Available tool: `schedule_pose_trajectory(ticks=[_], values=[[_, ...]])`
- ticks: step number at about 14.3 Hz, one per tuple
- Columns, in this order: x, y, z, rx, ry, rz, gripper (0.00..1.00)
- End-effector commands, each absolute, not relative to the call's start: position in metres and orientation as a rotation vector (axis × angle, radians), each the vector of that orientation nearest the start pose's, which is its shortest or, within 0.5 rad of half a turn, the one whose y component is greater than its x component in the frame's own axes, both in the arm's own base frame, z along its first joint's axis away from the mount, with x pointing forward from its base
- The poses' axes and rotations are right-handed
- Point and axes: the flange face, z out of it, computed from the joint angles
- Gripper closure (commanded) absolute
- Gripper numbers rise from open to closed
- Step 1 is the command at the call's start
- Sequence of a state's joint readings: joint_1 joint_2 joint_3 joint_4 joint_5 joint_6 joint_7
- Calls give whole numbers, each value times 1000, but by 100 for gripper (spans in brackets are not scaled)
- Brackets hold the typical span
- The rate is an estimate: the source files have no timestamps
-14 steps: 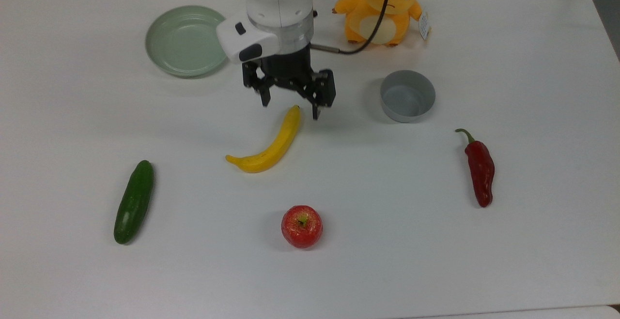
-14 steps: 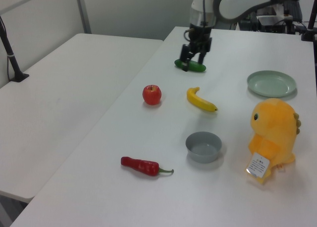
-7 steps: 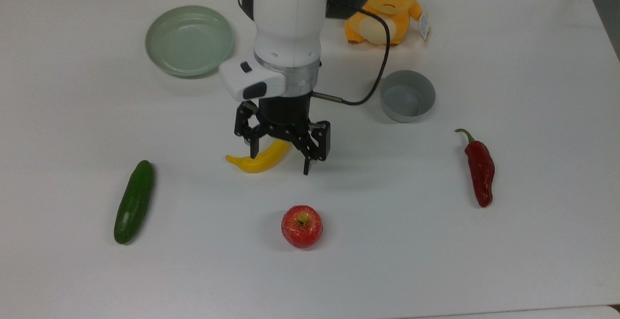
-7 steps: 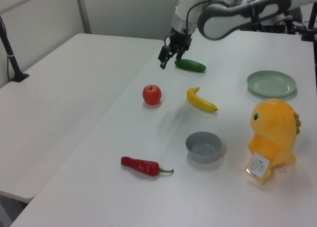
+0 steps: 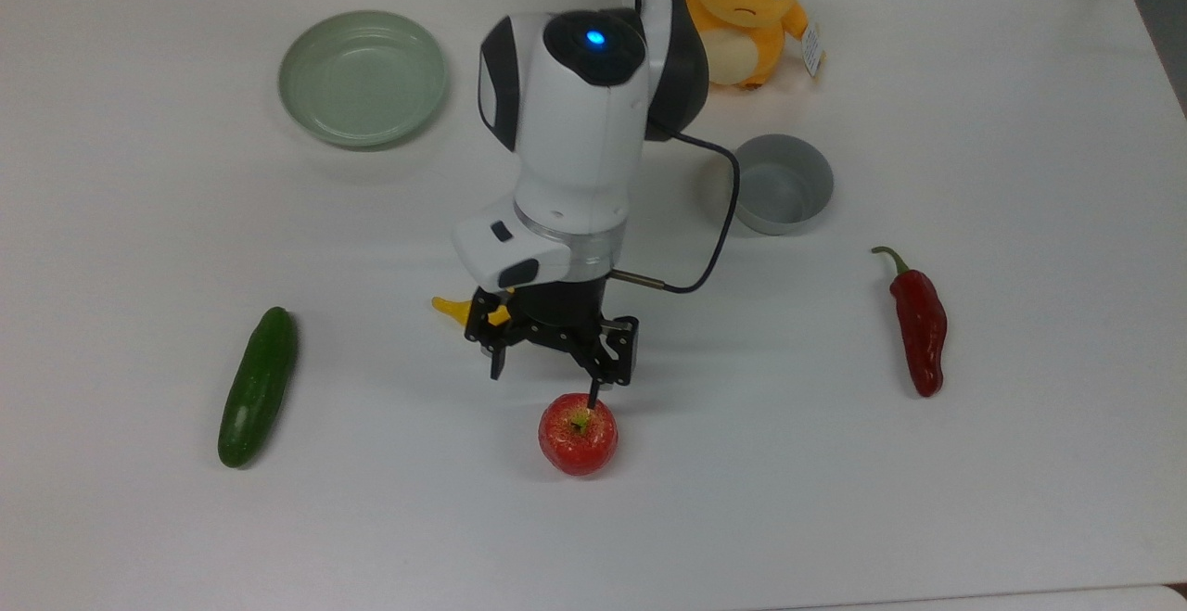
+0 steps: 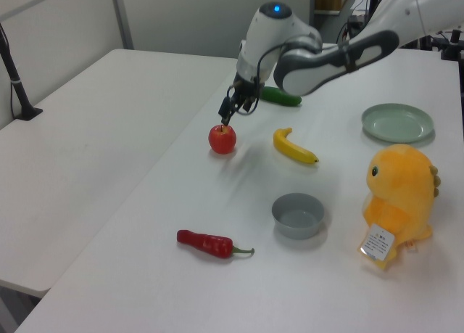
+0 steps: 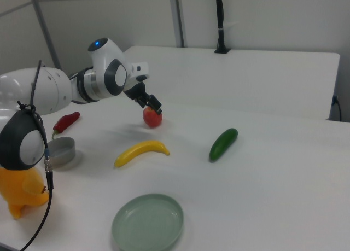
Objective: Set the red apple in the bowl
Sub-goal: 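Move the open gripper down over the red apple, then close the gripper on the red apple and lift it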
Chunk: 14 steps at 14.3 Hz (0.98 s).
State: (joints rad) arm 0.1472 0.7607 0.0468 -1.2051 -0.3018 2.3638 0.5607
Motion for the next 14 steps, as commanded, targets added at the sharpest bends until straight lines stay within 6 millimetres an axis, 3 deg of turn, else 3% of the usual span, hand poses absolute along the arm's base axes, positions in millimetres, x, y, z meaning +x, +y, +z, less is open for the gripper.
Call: schedule_pose_trajectory(ticks=[1,4,5,10,12,14], values=[[783,160,358,-3105,299,-784,0],[786,171,356,-3098,264,-824,0],[787,172,345,-3106,246,-829,0],[792,162,330,-3119,235,-883,2],[792,164,330,-3123,226,-884,50],[790,166,327,-3152,175,-906,82]])
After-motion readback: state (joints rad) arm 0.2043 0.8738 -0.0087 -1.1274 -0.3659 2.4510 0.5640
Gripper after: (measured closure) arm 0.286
